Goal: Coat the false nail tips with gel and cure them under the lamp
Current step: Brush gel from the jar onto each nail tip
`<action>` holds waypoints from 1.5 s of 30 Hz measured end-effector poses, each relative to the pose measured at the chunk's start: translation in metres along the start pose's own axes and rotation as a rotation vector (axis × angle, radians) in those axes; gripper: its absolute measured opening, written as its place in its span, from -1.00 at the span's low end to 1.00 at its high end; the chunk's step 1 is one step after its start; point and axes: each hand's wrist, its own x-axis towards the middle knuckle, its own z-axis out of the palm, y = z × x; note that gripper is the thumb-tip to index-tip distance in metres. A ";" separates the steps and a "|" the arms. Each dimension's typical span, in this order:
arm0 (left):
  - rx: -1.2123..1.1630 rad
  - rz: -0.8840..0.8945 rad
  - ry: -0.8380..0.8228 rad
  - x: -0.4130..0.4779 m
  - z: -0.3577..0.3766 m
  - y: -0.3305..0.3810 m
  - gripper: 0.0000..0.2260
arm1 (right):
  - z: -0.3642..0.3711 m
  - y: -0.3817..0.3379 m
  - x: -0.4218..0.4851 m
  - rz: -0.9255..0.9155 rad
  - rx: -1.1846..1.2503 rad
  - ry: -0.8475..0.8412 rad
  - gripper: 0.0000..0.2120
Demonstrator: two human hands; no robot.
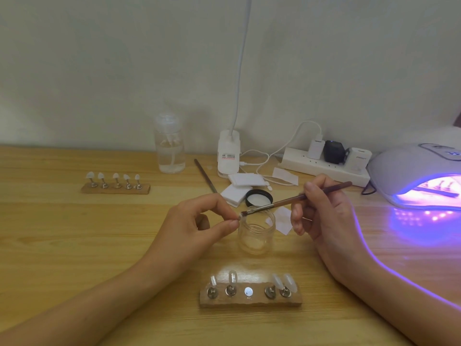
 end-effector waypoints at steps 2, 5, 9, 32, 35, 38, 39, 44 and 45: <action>-0.001 -0.003 -0.004 0.000 0.000 0.000 -0.88 | 0.000 0.000 0.000 0.007 -0.017 0.028 -0.80; -0.004 0.009 -0.005 0.000 0.000 0.000 -0.90 | -0.002 0.000 0.001 -0.004 0.027 0.026 -0.80; -0.002 0.015 -0.007 0.000 0.000 0.000 -0.91 | -0.001 0.001 0.001 0.005 0.007 -0.007 -0.80; -0.032 0.007 -0.036 0.000 -0.001 -0.002 -0.95 | 0.000 -0.001 -0.001 -0.014 -0.005 0.058 -0.80; -0.054 0.007 -0.040 0.001 0.000 -0.002 -0.90 | 0.001 -0.002 -0.002 -0.033 0.038 -0.001 -0.80; -0.071 -0.005 -0.040 0.001 0.000 -0.001 -0.89 | 0.001 -0.001 -0.002 -0.024 -0.024 0.026 -0.79; -0.077 -0.008 -0.040 0.001 0.000 -0.001 -0.89 | 0.000 -0.001 -0.001 -0.019 -0.039 0.051 -0.78; -0.086 -0.012 -0.047 0.001 0.001 0.000 -0.90 | 0.000 -0.002 -0.002 -0.035 0.033 0.009 -0.80; -0.087 -0.013 -0.048 0.001 0.001 0.000 -0.90 | 0.001 -0.002 -0.002 -0.033 0.019 -0.006 -0.80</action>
